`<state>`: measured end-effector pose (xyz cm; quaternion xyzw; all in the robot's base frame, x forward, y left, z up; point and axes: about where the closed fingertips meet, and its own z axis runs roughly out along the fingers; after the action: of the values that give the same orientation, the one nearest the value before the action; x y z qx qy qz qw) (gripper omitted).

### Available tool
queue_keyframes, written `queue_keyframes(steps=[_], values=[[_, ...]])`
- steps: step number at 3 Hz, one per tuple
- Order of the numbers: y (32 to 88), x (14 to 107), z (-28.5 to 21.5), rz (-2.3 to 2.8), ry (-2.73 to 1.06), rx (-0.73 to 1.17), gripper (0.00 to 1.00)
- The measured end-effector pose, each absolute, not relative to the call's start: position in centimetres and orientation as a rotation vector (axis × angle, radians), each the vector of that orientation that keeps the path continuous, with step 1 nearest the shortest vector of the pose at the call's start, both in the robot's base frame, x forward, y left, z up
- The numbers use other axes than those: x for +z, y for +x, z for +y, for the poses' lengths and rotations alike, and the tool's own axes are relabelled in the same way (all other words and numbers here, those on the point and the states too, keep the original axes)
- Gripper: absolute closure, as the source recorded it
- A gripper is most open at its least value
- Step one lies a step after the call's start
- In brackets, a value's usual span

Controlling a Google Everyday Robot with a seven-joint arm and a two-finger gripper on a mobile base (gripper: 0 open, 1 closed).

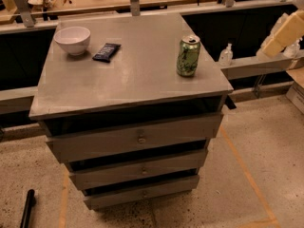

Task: Move green can near rxbar blueberry

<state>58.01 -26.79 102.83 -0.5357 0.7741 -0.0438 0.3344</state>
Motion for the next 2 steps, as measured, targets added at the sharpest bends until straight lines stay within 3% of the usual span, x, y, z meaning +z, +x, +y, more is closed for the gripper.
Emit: queue_keyframes(steps=[1,2], values=[[63.5,100.5,-25.7,1.917,-1.219,0.098,0.0],[67.8,96.9,-21.5,1.782,-1.134,0.313,0.0]])
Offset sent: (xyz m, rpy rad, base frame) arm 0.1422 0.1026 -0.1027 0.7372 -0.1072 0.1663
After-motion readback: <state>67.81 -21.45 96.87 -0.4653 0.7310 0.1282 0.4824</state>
